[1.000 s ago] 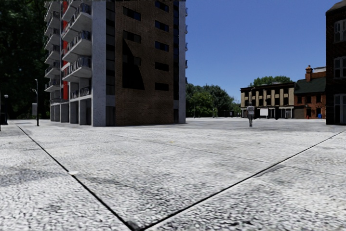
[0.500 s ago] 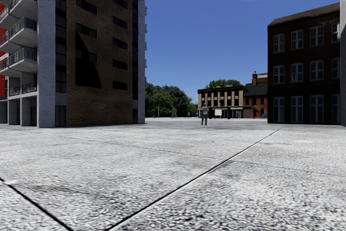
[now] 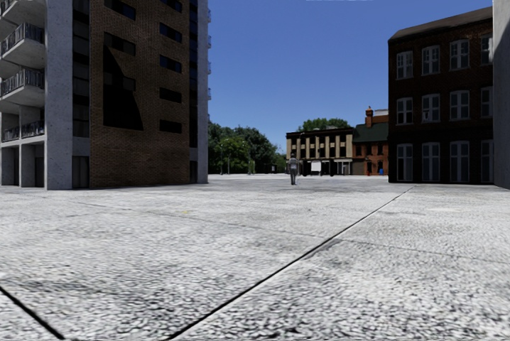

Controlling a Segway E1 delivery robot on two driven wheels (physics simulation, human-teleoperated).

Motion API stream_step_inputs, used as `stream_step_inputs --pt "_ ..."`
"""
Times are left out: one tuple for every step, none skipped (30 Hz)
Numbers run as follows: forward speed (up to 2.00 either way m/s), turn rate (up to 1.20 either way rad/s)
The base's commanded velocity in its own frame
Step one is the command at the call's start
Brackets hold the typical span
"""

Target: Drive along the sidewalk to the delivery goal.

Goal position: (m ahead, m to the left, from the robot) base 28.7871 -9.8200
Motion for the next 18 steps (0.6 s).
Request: stream_step_inputs --pt "1.76 -0.74" --pt "1.85 -0.87" --pt "1.88 -0.91" --pt "2.00 -0.94" --pt "2.00 -0.94" --pt "2.00 -0.95" --pt "2.00 -0.54" --pt "2.00 -0.04" --pt "2.00 0.00" --pt "2.00 0.00" --pt "2.00 0.00" --pt "2.00 0.00" --pt "2.00 0.00" --pt "2.00 0.00" --pt "2.00 0.00" --pt "2.00 0.00" --pt "2.00 0.00" --pt "2.00 0.00"
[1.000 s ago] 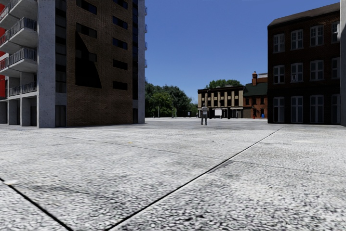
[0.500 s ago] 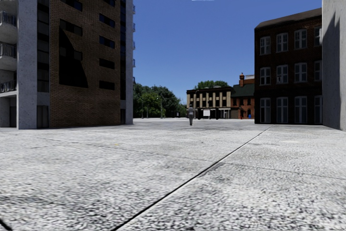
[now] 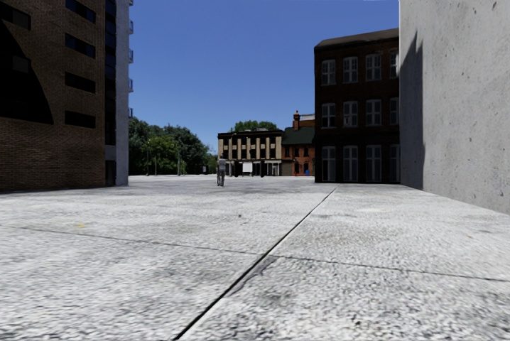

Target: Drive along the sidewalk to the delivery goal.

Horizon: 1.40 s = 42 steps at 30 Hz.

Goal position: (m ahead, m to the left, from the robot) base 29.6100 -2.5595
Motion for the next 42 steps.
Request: stream_step_inputs --pt "2.00 0.00" --pt "2.00 0.00" --pt "2.00 0.00" --pt "2.00 0.00" --pt "2.00 0.00" --pt "2.00 0.00" --pt "2.00 0.00" --pt "2.00 0.00" --pt "2.00 0.00" --pt "2.00 0.00" --pt "2.00 0.00" --pt "2.00 0.00" --pt "2.00 0.00" --pt "2.00 0.00" --pt "2.00 0.00" --pt "2.00 0.00" --pt "2.00 0.00" --pt "2.00 0.00" --pt "2.00 0.00" --pt "2.00 0.00" --pt "2.00 0.00" --pt "2.00 0.00" --pt "2.00 0.00" --pt "2.00 0.00" --pt "2.00 0.00" --pt "2.00 0.00" --pt "2.00 0.00" --pt "2.00 0.00" --pt "2.00 0.00" --pt "2.00 0.00" --pt "2.00 0.00" --pt "2.00 0.00" --pt "2.00 0.00" --pt "2.00 0.00" --pt "2.00 0.00" --pt "2.00 0.00" --pt "2.00 0.00" --pt "2.00 0.00" --pt "2.00 0.00" --pt "2.00 0.00" --pt "2.00 0.00" --pt "2.00 0.00"
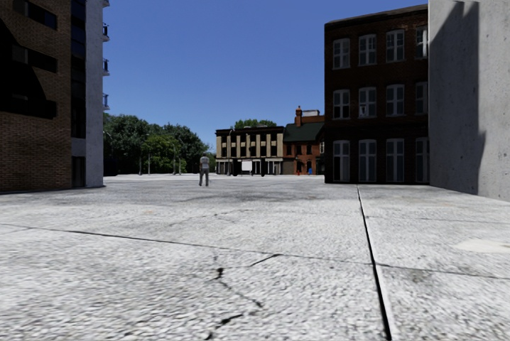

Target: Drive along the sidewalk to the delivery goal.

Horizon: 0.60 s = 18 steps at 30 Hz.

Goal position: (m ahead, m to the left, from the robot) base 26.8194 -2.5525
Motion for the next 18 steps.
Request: stream_step_inputs --pt "2.00 0.00" --pt "2.00 0.00" --pt "2.00 0.00" --pt "2.00 0.00" --pt "2.00 0.00" --pt "2.00 0.00" --pt "2.00 0.00" --pt "2.00 0.00" --pt "2.00 0.00" --pt "2.00 0.00" --pt "2.00 0.00" --pt "2.00 0.00" --pt "2.00 0.00" --pt "2.00 0.00" --pt "2.00 0.00" --pt "2.00 0.00" --pt "2.00 0.00" --pt "2.00 0.00"
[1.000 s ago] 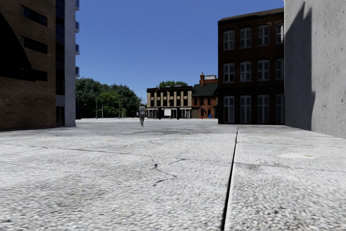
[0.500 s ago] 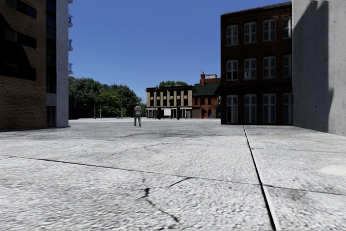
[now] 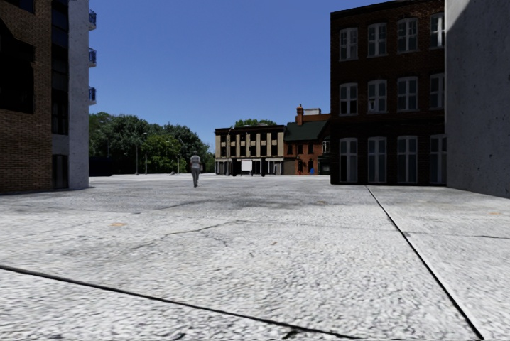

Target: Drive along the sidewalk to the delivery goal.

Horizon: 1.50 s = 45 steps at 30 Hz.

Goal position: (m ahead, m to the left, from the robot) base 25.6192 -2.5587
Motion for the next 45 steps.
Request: stream_step_inputs --pt "2.00 0.00" --pt "2.00 0.00" --pt "2.00 0.00" --pt "2.00 0.00" --pt "2.00 0.00" --pt "2.00 0.00" --pt "2.00 0.00" --pt "2.00 0.00" --pt "2.00 0.00" --pt "2.00 0.00" --pt "2.00 0.00" --pt "2.00 0.00" --pt "2.00 0.00" --pt "2.00 0.00" --pt "2.00 0.00" --pt "2.00 0.00" --pt "2.00 0.00" --pt "2.00 0.00" --pt "2.00 0.00" --pt "2.00 0.00" --pt "2.00 0.00" --pt "2.00 0.00" --pt "2.00 0.00" --pt "2.00 0.00" --pt "2.00 0.00" --pt "2.00 0.00" --pt "2.00 0.00" --pt "2.00 0.00" --pt "2.00 0.00" --pt "2.00 0.00" --pt "2.00 0.00" --pt "2.00 0.00" --pt "2.00 0.00" --pt "2.00 0.00" --pt "2.00 0.00" --pt "2.00 0.00" --pt "2.00 0.00" --pt "2.00 0.00" --pt "2.00 0.00" --pt "2.00 0.00" --pt "2.00 0.00" --pt "2.00 0.00" --pt "2.00 0.00" --pt "2.00 0.00" --pt "2.00 0.00"
